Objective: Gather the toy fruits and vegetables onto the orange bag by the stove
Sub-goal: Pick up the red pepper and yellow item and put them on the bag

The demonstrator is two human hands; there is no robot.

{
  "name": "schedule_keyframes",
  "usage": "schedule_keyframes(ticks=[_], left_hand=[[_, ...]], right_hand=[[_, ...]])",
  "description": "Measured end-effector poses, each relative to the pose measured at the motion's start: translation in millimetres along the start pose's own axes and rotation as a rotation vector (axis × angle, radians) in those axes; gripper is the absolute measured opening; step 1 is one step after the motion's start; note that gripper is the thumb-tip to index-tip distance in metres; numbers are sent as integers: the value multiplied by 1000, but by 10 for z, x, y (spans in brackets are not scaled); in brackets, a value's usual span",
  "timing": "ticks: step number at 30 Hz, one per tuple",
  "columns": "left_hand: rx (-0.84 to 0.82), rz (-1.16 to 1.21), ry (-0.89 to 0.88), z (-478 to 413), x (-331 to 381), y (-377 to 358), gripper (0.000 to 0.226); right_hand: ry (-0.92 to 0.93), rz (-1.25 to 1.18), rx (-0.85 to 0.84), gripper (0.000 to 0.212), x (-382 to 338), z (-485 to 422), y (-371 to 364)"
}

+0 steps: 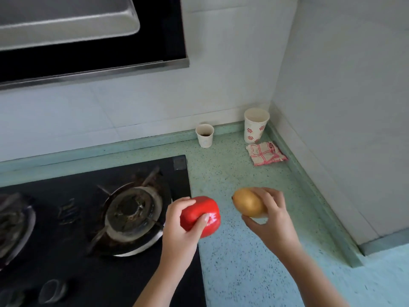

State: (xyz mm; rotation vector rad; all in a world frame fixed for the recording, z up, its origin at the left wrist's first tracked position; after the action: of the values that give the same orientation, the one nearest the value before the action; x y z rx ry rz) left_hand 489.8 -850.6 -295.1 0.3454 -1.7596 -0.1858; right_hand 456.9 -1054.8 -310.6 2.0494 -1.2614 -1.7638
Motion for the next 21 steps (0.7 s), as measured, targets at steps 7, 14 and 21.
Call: schedule_keyframes(ticks=[7,14,21], left_hand=[[140,391,425,286,93,674,43],[308,539,499,651,98,1622,32],[487,459,453,1126,-191,2821,28]], right_hand=[[44,-116,-58,65,-654,347,-26],[153,-205,-175,67,-1492,800,-392],[277,-255,-305,71,-2455,1391,-979]])
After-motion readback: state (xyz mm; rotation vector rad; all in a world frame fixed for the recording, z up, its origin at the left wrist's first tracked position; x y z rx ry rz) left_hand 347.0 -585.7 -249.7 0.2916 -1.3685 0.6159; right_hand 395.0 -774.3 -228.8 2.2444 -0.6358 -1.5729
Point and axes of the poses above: each hand's wrist, its own z-axis away from the middle knuckle, its own y-axis out of the back of the hand, x = y × z, the point moved 1 cm from there along -z, towards the middle knuckle, and after that the axes turned 8 degrees about x, right-handed, at the moved point
